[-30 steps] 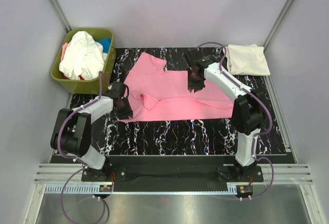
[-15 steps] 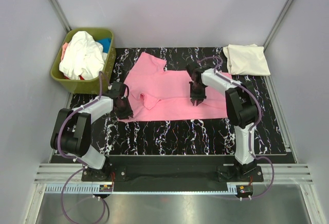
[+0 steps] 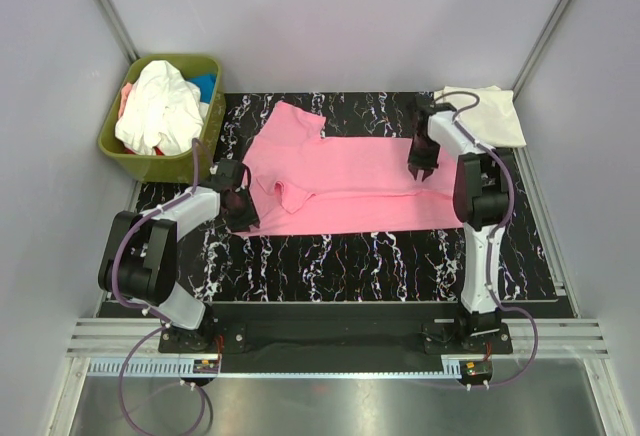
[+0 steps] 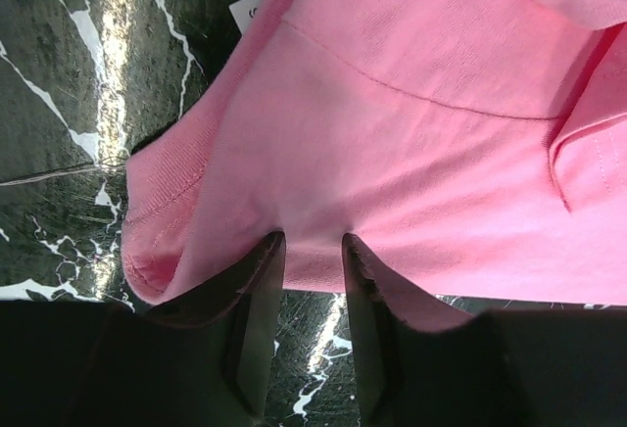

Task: Fold and stack the t-shirts
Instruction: Fold the tshirt

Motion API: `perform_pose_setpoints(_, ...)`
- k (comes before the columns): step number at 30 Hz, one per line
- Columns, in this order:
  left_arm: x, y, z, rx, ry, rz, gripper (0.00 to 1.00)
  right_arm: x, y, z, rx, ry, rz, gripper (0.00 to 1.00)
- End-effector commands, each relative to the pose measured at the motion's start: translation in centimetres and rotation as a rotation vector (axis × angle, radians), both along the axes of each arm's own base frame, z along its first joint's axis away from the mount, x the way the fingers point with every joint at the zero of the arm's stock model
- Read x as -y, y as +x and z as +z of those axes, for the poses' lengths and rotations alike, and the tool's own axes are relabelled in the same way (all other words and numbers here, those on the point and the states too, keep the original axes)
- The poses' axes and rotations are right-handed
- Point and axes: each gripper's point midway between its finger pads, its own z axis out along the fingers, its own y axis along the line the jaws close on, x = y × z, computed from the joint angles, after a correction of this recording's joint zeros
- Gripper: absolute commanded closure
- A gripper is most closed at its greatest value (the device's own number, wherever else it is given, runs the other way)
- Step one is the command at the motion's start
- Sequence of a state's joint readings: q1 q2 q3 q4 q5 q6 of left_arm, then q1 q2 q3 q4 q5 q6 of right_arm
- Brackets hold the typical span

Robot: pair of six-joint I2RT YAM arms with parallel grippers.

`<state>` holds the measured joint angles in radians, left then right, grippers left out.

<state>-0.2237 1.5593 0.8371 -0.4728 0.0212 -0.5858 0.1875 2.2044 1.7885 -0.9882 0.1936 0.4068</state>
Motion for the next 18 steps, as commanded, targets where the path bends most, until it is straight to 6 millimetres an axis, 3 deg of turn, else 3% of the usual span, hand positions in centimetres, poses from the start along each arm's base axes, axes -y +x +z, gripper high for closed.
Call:
perform_pose_setpoints(1, -2.8, -1.7, -2.1, -0.065, 0.122, 0.034, 0.62, 2.6, 4.0, 2.0, 0.071, -0.097, -0.02, 0.71)
perform_pose_setpoints(3, -2.8, -1.7, -2.1, -0.066, 0.123, 0.034, 0.62, 3.0, 6.1, 3.5, 0.117, -0.097, -0.027, 0.7)
perform_pose_setpoints(6, -2.8, -1.6, -2.1, -0.065, 0.122, 0.034, 0.61, 2.8, 6.3, 3.7, 0.106, -0.091, -0.018, 0.69)
perform_pose_setpoints(8, -2.8, -1.7, -2.1, -0.068, 0.121, 0.035, 0.62, 2.6, 6.1, 6.1, 0.171, -0.064, -0.021, 0.65)
perform_pose_setpoints(9, -2.7, -1.7, -2.1, -0.068, 0.115, 0.033, 0.64, 2.7, 5.5, 5.8, 0.177, -0.062, -0.022, 0.61)
perform_pose_setpoints(10, -2.4, -1.5, -1.9, -0.064, 0.103, 0.032, 0.64, 2.8, 5.2, 8.3, 0.233, -0.059, -0.024, 0.59)
perform_pose_setpoints(11, -2.4, -1.4, -1.7, -0.06, 0.1, 0.03, 0.64, 2.8, 5.1, 9.0, 0.261, -0.052, -0.026, 0.57)
perform_pose_setpoints(12, -2.2, -1.4, -1.4, -0.055, 0.092, 0.028, 0.64, 2.6, 3.8, 8.6, 0.24, -0.036, -0.021, 0.51)
perform_pose_setpoints(13, -2.0, -0.9, -0.9, -0.04, 0.082, 0.028, 0.59, 2.3, 3.2, 10.9, 0.291, -0.012, -0.038, 0.48)
perform_pose_setpoints(14, -1.9, -0.6, -0.1, -0.021, 0.077, 0.035, 0.55, 2.0, 3.0, 11.5, 0.316, 0.016, -0.044, 0.45)
perform_pose_setpoints(15, -1.9, -0.5, 0.4, -0.015, 0.077, 0.037, 0.52, 1.1, 1.5, 10.6, 0.284, 0.077, -0.038, 0.44)
perform_pose_setpoints(16, -1.7, 0.3, 1.5, 0.021, 0.069, 0.041, 0.5, 0.3, 0.8, 12.3, 0.33, 0.128, -0.061, 0.43)
perform_pose_setpoints(17, -1.6, 0.6, 2.1, 0.033, 0.062, 0.04, 0.49, -1.1, 0.8, 12.6, 0.364, 0.176, -0.049, 0.43)
perform_pose_setpoints(18, -1.4, 1.3, 3.0, 0.053, 0.056, 0.04, 0.49, -2.9, -1.2, 10.9, 0.314, 0.248, -0.019, 0.43)
